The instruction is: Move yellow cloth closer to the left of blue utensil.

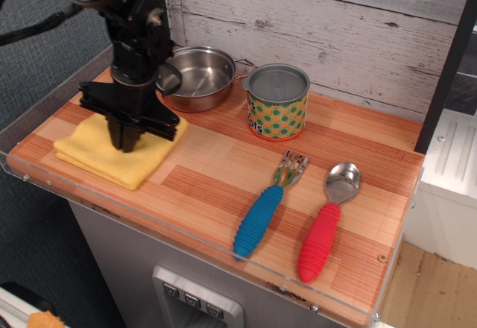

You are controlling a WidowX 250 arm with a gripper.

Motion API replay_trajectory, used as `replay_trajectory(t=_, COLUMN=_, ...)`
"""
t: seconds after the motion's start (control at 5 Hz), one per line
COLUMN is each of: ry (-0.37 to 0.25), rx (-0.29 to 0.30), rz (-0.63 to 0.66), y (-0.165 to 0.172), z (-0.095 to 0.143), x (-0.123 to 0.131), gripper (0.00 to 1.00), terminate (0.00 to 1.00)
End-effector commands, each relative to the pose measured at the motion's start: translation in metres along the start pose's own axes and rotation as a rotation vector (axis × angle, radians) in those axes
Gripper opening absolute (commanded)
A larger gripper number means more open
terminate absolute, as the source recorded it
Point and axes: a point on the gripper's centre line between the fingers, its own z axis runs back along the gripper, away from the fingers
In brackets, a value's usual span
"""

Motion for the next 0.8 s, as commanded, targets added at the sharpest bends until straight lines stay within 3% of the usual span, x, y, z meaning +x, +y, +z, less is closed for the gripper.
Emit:
replay_trajectory(t=0.0, ry=0.031, rx=-0.059, rz=0.044, y=-0.034, z=0.008, x=-0.013, gripper=0.0, terminate=0.0)
replay_trajectory(t=0.4, ry=0.029, rx=-0.032, rz=-0.007, y=-0.073, z=0.021, x=-0.03, gripper=0.0, terminate=0.0)
replay_trajectory(t=0.6, ry=0.021, rx=-0.051, rz=0.004, y=-0.078, z=0.025, x=-0.03, gripper=0.0, terminate=0.0)
